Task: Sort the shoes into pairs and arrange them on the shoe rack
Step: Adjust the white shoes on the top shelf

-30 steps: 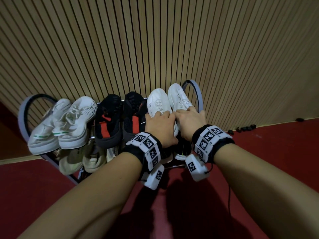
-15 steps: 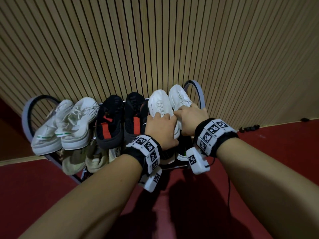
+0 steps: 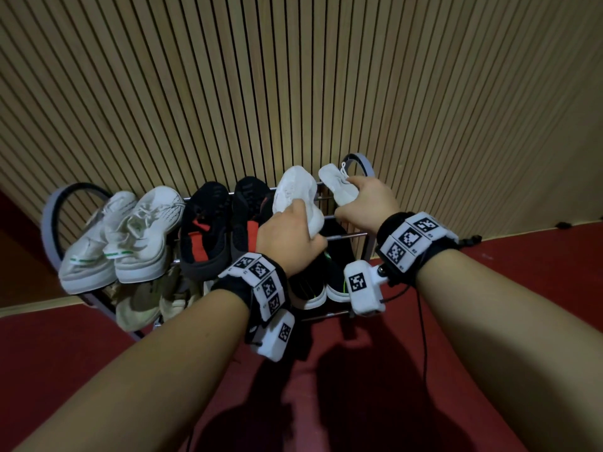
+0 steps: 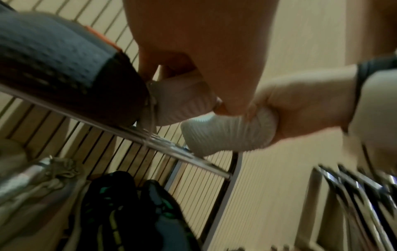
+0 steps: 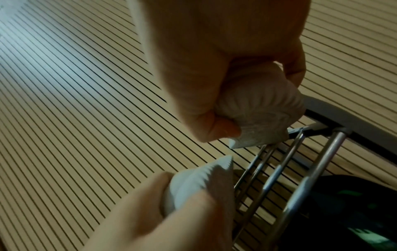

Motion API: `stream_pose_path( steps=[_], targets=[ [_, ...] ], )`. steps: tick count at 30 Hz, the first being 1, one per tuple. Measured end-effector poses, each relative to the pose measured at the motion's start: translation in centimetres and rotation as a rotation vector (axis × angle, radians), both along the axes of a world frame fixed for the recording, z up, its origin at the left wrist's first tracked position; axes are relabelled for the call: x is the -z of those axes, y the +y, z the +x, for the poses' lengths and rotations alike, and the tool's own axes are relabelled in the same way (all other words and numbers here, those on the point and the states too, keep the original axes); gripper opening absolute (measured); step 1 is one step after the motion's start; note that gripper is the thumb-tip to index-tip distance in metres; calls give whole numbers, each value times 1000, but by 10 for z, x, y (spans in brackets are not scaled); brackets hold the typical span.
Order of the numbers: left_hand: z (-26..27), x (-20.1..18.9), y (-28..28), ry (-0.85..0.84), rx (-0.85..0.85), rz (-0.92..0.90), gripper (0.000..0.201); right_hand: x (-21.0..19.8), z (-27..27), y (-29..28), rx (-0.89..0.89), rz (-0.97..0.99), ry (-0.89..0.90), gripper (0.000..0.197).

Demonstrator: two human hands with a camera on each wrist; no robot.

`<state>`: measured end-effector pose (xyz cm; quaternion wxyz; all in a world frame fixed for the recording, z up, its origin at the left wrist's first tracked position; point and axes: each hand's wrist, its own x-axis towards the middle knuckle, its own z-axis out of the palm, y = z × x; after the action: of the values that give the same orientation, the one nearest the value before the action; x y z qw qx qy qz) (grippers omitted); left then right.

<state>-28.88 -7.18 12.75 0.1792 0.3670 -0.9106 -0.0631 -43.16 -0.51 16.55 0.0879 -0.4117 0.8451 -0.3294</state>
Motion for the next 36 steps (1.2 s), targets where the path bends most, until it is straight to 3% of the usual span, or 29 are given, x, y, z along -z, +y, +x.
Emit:
stream_pose_path(
  steps=[4, 12, 15, 22, 28, 36],
  targets=[
    [3, -14, 1, 75, -100, 75, 42, 0, 3, 1, 12, -6, -15, 57],
    [0, -4, 4, -67, 12, -66, 35, 18, 6, 3, -46, 167, 221, 51],
    [-3, -2, 3, -124, 48, -136, 41, 24, 7, 4, -95, 244, 345, 64],
    [-15, 4, 4, -249, 65, -178, 56, 34, 9, 0, -169, 349, 562, 50],
    [-23, -1, 3, -403, 80, -229, 63, 39, 12, -5, -195, 410, 561, 47],
    [-19, 10, -2, -416, 128, -187, 66, 47, 9, 4, -239, 439, 605, 54]
  ],
)
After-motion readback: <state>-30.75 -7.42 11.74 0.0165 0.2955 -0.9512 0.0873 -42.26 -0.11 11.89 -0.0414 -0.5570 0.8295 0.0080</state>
